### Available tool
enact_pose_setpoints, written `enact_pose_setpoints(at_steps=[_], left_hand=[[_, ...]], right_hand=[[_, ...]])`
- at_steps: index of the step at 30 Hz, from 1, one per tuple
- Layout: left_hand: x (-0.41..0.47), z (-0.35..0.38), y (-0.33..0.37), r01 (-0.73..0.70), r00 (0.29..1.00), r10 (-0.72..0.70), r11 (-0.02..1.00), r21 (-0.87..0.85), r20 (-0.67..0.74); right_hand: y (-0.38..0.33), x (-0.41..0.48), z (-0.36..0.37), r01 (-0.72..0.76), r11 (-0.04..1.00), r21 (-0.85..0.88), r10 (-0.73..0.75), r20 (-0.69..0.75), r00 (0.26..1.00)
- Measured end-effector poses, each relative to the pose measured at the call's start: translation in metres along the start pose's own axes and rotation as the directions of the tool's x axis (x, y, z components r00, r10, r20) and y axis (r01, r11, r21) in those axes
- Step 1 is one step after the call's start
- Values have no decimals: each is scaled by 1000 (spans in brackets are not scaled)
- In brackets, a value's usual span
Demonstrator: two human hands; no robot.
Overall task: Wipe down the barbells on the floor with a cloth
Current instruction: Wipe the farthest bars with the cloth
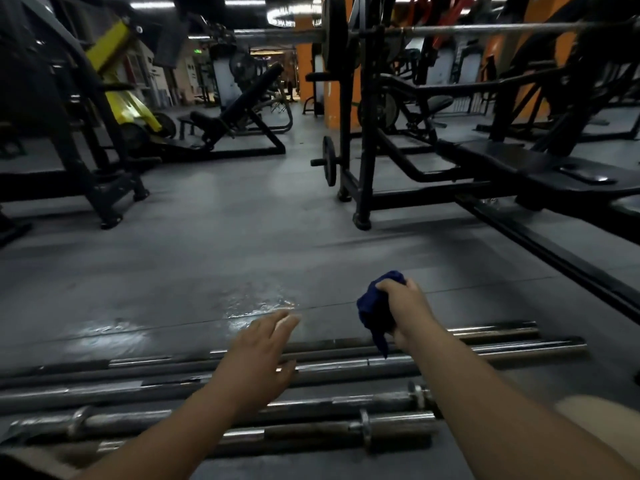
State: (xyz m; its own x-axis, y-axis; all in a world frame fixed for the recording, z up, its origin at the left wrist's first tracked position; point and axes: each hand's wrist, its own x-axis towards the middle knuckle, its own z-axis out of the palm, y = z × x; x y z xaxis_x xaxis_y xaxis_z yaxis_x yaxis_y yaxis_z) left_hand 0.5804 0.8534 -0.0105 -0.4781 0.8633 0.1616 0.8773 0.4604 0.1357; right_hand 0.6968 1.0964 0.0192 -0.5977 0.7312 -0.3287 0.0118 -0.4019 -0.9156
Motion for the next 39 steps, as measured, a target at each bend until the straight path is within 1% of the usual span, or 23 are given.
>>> enact_pose_setpoints(at_steps=[4,7,10,12,14,16,22,27,29,33,36,39], left_hand=[[-1,-31,-33,30,996,-43,986,161,79],[7,-52,-61,-8,988,-33,963,268,149],[29,-65,-81,2,968,-81,948,317,236],[43,-66,-89,-2,958,-87,951,309,273],[50,-56,-98,-61,954,-35,949,308,299],[52,-44,-110,-85,943,-16,954,288,332],[73,-11,-130,-94,930,36,985,142,367],[80,3,-143,-166,924,117,981,105,363],[86,3,-152,-183,912,138,980,81,386],[96,4,-171,-203,899,154,976,78,411],[96,1,-182,-235,904,186,968,85,384],[85,-4,-192,-275,902,226,958,86,367]], right_hand=[[1,19,12,-1,1000,8,1,23,1000],[0,33,15,-6,1000,-17,6,9,1000],[19,48,13,-57,998,2,58,-26,998],[38,57,11,-85,996,-10,84,-45,995],[53,62,11,-100,993,-68,93,-97,991],[62,67,15,-115,987,-113,98,-141,985],[80,102,45,-173,983,-62,154,-230,961],[109,109,71,-209,978,-23,201,-194,960],[115,108,75,-204,979,10,201,-209,957],[114,99,88,-183,979,92,199,-223,954],[103,82,104,-183,972,150,213,-224,951],[88,60,121,-142,976,167,176,-210,962]])
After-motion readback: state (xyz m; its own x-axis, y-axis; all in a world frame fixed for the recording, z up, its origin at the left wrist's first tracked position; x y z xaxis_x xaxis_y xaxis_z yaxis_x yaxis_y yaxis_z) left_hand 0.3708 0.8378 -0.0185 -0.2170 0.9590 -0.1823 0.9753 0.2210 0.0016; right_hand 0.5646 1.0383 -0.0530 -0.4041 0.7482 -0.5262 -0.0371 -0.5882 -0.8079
